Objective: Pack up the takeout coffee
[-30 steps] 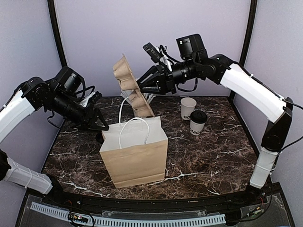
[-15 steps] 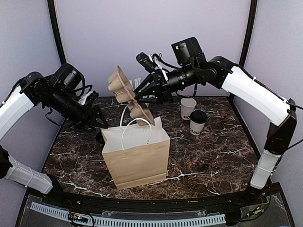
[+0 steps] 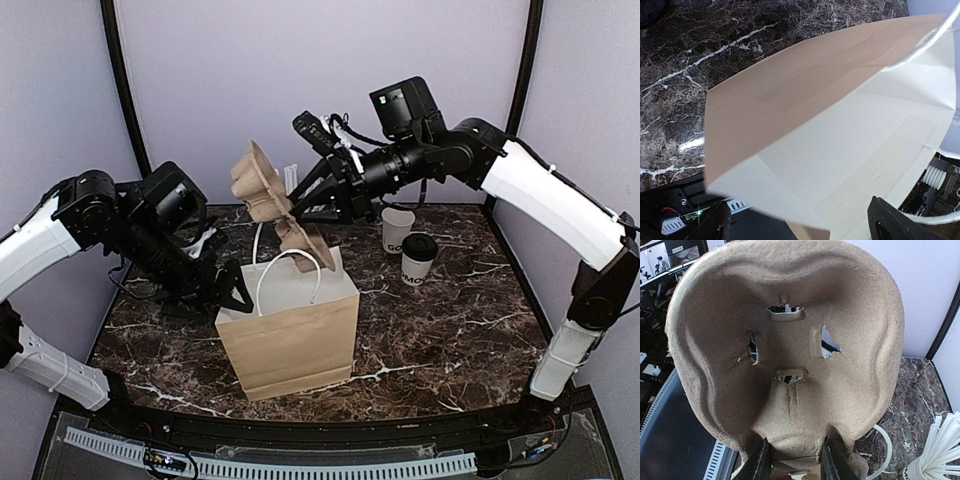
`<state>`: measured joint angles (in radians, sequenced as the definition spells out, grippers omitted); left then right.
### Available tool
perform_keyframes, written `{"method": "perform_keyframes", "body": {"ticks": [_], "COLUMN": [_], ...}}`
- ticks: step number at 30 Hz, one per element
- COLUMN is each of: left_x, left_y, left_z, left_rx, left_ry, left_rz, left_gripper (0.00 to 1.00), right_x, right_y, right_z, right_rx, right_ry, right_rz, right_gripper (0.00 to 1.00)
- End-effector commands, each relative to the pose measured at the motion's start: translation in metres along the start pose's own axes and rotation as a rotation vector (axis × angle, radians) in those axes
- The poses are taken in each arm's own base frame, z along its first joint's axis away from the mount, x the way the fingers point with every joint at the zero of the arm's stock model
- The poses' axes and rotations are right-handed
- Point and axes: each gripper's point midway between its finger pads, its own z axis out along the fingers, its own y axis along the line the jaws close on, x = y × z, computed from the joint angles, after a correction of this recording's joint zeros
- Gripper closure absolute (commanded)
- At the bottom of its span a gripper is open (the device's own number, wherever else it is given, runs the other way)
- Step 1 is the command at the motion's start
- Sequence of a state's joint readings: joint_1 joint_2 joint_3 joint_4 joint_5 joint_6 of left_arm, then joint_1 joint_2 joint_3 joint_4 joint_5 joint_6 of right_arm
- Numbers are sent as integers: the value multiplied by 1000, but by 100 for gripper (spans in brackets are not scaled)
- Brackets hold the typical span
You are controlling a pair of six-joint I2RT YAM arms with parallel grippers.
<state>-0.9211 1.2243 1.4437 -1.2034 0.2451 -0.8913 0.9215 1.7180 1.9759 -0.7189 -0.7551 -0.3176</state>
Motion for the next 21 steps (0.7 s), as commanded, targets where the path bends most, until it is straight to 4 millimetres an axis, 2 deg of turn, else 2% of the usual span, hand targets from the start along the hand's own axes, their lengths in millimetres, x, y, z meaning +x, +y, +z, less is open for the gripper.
{"method": "perform_keyframes", "body": {"ticks": [1,4,11,17,21], "left_x": [-8,-9,-9,-11,-14], "left_y": [2,8,32,38,34], "left_z": [8,5,-14,-18,-16], "left_rx": [-79,-98,-181,-195,-178], "left_ry": [-29,-59,-130,-164,-169], "left_rz": [-54,-86,-158,-161,-145], "left_gripper": [1,1,1,1,1], "right_x": [1,10,41,62,79], "right_y": [22,31,35,34,31], "right_z": [7,15,30,33,37], "right_rx": [-44,-66,-77,-58,-37], "right_ry": [6,27,87,162,237], "right_rz": [-14,-3,82,106,133], "right_gripper": [69,69,70,70,70]}}
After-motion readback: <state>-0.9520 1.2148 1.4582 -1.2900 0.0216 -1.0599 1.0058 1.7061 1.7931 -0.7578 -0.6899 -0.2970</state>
